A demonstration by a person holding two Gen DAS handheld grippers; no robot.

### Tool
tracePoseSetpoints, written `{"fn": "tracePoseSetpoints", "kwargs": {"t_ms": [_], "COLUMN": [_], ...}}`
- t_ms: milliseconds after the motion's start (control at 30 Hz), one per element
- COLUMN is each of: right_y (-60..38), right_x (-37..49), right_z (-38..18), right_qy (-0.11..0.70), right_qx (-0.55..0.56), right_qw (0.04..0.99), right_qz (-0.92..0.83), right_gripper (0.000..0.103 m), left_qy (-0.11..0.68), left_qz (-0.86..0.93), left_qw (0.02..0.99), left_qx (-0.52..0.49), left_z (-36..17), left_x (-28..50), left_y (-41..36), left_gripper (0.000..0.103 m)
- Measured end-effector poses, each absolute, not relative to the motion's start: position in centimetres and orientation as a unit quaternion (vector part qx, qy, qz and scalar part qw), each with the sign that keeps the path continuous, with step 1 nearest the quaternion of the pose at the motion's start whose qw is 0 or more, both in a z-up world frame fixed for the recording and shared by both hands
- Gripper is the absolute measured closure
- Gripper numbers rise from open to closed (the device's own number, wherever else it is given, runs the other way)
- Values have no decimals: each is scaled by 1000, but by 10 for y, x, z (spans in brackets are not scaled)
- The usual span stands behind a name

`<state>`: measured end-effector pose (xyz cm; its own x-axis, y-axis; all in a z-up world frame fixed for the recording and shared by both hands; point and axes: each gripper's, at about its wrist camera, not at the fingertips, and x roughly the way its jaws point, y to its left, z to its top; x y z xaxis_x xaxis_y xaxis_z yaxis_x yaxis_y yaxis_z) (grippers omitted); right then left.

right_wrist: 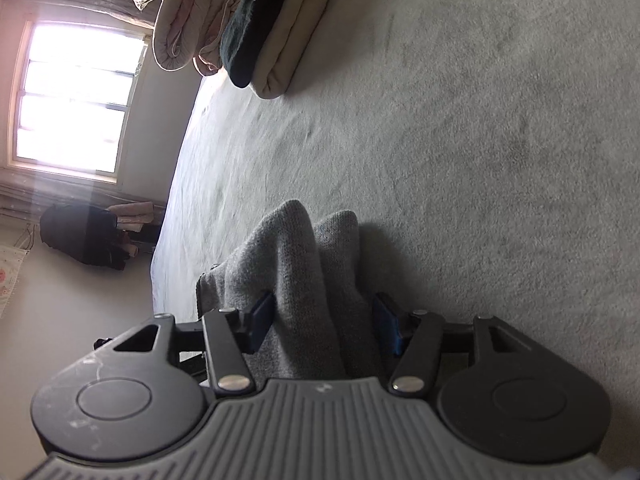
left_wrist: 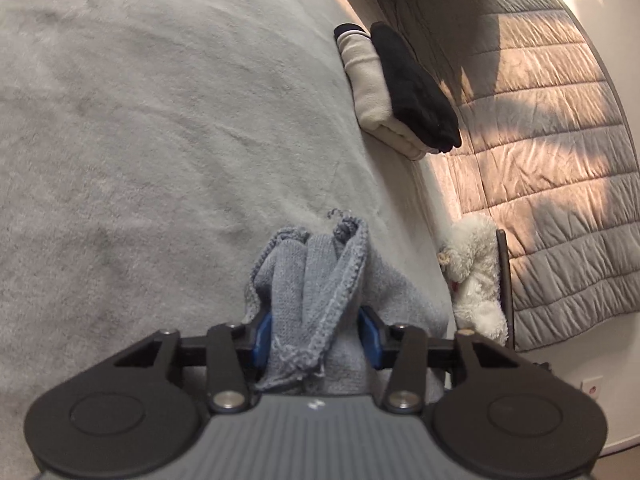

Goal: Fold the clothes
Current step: 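Pinch the folded sweater ends with both grippers and lift it off the bed, then carry the folded sweater with both grippers onto the stack of folded clothes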

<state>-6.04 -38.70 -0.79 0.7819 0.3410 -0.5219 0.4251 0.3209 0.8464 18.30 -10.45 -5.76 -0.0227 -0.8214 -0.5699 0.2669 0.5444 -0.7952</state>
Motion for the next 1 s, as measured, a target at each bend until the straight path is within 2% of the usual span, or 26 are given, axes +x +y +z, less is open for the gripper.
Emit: {"fn": "tracePoseSetpoints", "kwargs": {"t_ms": [100, 233, 600, 1000], "right_y": [-394, -406, -457, -552], "right_x": [-64, -71, -35, 42], "right_z": [-14, -7, 60, 125], "right_qy": [311, 288, 262, 248], "right_qx": [618, 651, 614, 560], "right_qw": [722, 702, 745, 790], "right_qz": [-17, -6, 11, 24], "right_gripper": [65, 74, 75, 75], "left_qy": [579, 569, 515, 453], "left_qz": [-398, -383, -385, -389], "left_qw": [653, 653, 682, 704], "left_qx": [-283, -321, -350, -384], "left_z": [-64, -56, -1, 55], "left_x": [177, 167, 163, 220], "left_y": [-99, -93, -139, -218], "left_gripper": [74, 77, 78, 78]}}
